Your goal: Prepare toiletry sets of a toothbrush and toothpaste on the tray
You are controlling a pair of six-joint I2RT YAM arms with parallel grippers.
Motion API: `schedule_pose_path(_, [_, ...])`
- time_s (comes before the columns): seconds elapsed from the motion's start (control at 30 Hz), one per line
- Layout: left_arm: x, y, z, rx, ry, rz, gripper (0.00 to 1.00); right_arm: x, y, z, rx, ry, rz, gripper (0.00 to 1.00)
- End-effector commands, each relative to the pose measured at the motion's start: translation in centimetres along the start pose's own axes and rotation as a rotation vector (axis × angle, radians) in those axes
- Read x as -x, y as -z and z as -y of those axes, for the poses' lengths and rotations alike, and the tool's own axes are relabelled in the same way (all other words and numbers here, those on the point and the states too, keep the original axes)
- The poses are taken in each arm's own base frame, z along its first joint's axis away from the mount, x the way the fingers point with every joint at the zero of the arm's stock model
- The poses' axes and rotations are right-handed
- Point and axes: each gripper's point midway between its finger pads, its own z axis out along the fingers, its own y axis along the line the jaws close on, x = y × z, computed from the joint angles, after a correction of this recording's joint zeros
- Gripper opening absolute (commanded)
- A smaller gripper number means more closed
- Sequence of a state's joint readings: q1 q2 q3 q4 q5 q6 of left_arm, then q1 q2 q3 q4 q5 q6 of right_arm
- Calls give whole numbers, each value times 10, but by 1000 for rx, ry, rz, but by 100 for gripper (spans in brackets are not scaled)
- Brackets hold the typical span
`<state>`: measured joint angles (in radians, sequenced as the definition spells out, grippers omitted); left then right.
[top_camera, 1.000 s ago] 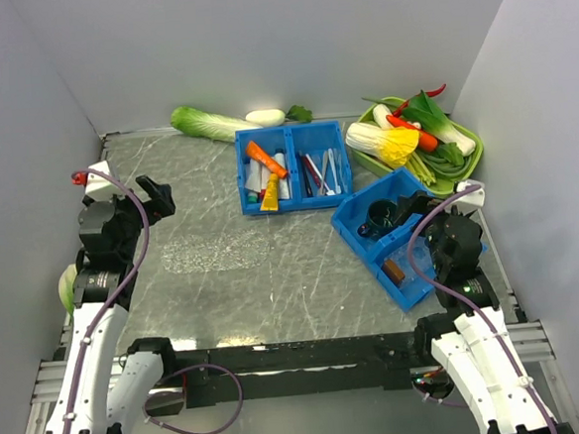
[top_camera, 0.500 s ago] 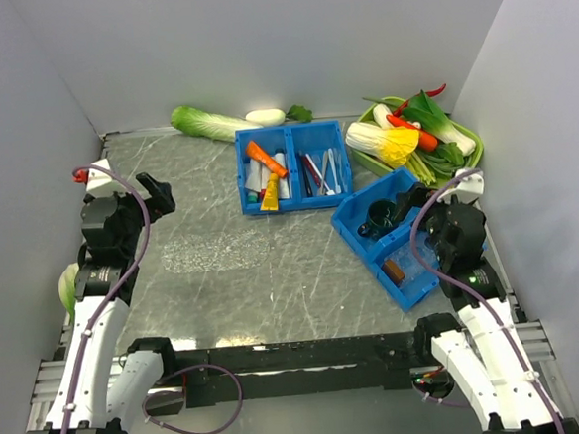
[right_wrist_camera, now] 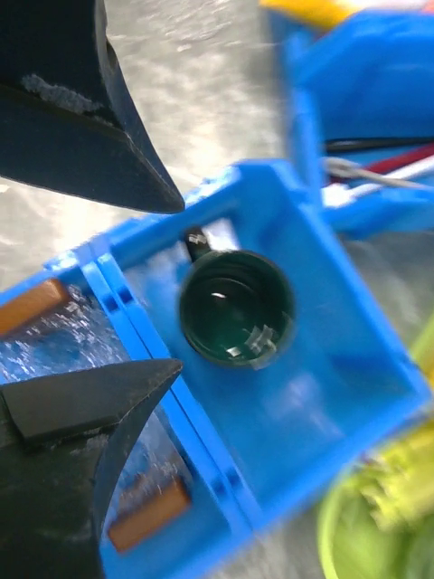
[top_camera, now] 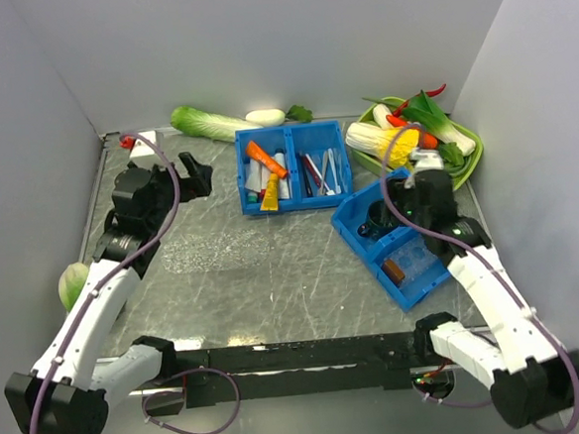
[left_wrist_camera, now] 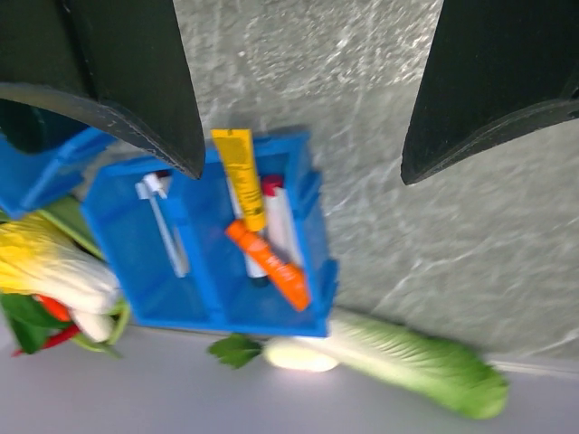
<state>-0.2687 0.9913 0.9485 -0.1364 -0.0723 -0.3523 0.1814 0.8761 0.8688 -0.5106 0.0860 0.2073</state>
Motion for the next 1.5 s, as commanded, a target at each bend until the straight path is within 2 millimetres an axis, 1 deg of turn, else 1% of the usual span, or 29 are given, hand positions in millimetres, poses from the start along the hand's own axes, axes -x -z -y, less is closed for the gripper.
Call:
schedule_pose_path(0.0, [14, -12, 41, -203, -5, 32, 94, -6, -8, -21, -5, 115, -74, 70])
schedule_pose_path(0.03, [4, -20, 40, -205, -4, 14, 94, -11, -10, -32, 9, 145, -90, 70])
schedule_pose_path(0.07, [-3, -21, 40, -208, 1, -11, 93, -17, -19, -34, -4, 159, -117, 69])
schedule_pose_path(0.1, [-10, -22, 42, -217, -3, -32, 93, -17, -25, -37, -8, 157, -115, 67])
schedule_pose_path(0.13, [-22, -21, 43, -217, -14, -65, 93, -21, -31, -39, -8, 159, -130, 66])
schedule_pose_path(0.17, [-28, -17, 53, -246, -50, -73, 93, -28, -42, -39, -25, 164, -167, 64])
schedule_pose_path(0.2, [-30, -16, 56, -245, -70, -70, 93, -30, -47, -40, -33, 158, -180, 59])
schedule_pose_path(0.23, [-34, -12, 60, -257, -89, -72, 93, -33, -52, -37, -54, 166, -193, 57])
schedule_pose_path(0.27, [-39, -9, 69, -282, -117, -76, 93, -37, -59, -37, -69, 177, -224, 57])
schedule_pose_path(0.37, [-43, -4, 81, -330, -133, -82, 93, -44, -70, -32, -103, 203, -260, 54])
schedule_pose_path(0.53, [-50, 1, 98, -403, -135, -104, 93, -52, -86, -38, -80, 212, -285, 51])
schedule_pose_path(0.63, [-52, 3, 102, -422, -145, -109, 92, -55, -95, -38, -90, 218, -295, 49])
schedule_pose_path(0.67, [-54, 3, 103, -424, -150, -112, 92, -56, -97, -38, -86, 226, -298, 46])
schedule_pose_path(0.83, [-56, 5, 108, -447, -163, -116, 92, -61, -111, -36, -104, 236, -324, 40])
schedule_pose_path(0.93, [-57, 6, 110, -454, -168, -117, 91, -63, -116, -34, -115, 233, -330, 35])
schedule_pose_path(1.13, [-62, 6, 113, -467, -177, -130, 91, -70, -121, -33, -110, 226, -348, 20])
schedule_pose_path(1.17, [-64, 6, 114, -472, -179, -134, 91, -70, -121, -31, -112, 218, -350, 13])
schedule_pose_path(1.27, [-69, 9, 119, -503, -184, -148, 91, -65, -117, -29, -117, 211, -334, 1])
schedule_pose_path(1.3, [-71, 10, 121, -512, -185, -154, 91, -61, -114, -29, -116, 209, -322, 0])
schedule_pose_path(1.33, [-68, 11, 128, -544, -186, -136, 91, -58, -112, -29, -116, 211, -317, 0])
schedule_pose_path(1.37, [-70, 12, 130, -556, -190, -140, 91, -56, -110, -28, -118, 212, -317, 0])
schedule_pose_path(1.4, [-72, 14, 134, -576, -194, -146, 90, -50, -108, -30, -114, 214, -304, 0])
schedule_pose_path(1.47, [-77, 16, 139, -599, -201, -157, 90, -47, -104, -28, -120, 218, -304, 0])
